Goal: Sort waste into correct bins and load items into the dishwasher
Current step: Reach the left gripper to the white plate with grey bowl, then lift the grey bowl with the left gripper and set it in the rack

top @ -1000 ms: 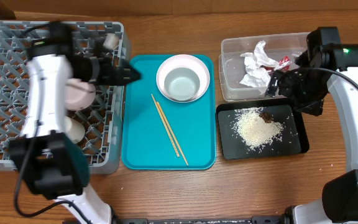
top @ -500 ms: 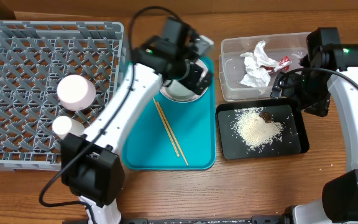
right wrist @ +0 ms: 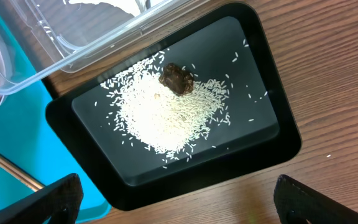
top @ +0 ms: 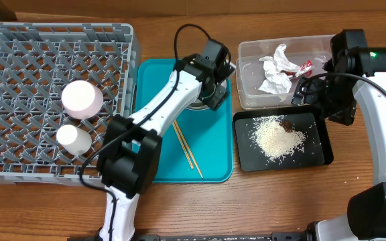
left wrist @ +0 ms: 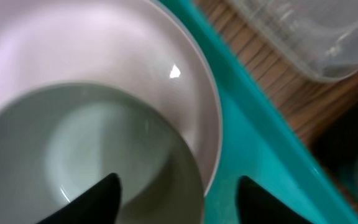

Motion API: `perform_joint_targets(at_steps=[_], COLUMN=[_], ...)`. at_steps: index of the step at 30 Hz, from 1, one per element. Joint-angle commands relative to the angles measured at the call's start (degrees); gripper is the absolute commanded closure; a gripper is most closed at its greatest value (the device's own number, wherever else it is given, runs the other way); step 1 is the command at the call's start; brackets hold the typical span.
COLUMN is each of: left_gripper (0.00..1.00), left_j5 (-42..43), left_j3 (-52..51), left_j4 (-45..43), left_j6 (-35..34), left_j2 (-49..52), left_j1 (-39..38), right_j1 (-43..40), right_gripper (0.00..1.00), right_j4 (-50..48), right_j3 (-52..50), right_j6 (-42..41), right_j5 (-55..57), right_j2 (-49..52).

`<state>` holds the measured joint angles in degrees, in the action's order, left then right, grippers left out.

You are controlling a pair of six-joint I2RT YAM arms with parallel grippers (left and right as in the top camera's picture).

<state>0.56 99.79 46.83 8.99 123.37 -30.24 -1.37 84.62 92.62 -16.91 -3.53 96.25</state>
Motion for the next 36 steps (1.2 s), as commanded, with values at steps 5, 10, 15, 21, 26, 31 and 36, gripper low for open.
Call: perform_joint_targets(at_steps=[5, 10, 15, 21, 26, 31, 36], left_gripper=[0.78, 0.96, 0.96, 0.96, 0.96, 0.96, 0.96], left_j5=[-6.14, -6.16, -6.14, -6.12, -5.09, 5.4, 24.39], left_j3=[0.66, 0.66, 1.68, 6.03, 8.39, 8.48, 8.48], left_j4=[2.29, 2.43, 4.5, 7.08, 7.1, 7.17, 7.15], left_j6=[-0.24, -0.26, -1.11, -5.33, -5.38, -5.11, -3.98], left_j2=[2.89, 2.84, 1.79, -3.08, -9.99, -15.76, -17.09], left_j1=[0.48, 0.48, 0.48, 1.4, 4.61, 12.09, 23.06], right_j1=[0.0, 0.0, 0.0, 0.0, 0.0, 0.0, 0.0], right_gripper=[0.0, 0.0, 0.0, 0.0, 0.0, 0.0, 0.0], right_j4=[-0.33, -0.39, -0.28, -0.26, -0.09, -0.04, -0.04], right_j3=[0.42, 0.42, 0.42, 0.42, 0.42, 0.42, 0.42], right_j6=[-0.44, -0.44, -0.44, -0.44, -0.17, 0.24, 0.24], right_j5=[0.94, 0.94, 0.94, 0.96, 0.94, 0.94, 0.94], right_j2=[-2.1, -2.1, -2.1, -2.1, -2.1, -2.1, -2.1])
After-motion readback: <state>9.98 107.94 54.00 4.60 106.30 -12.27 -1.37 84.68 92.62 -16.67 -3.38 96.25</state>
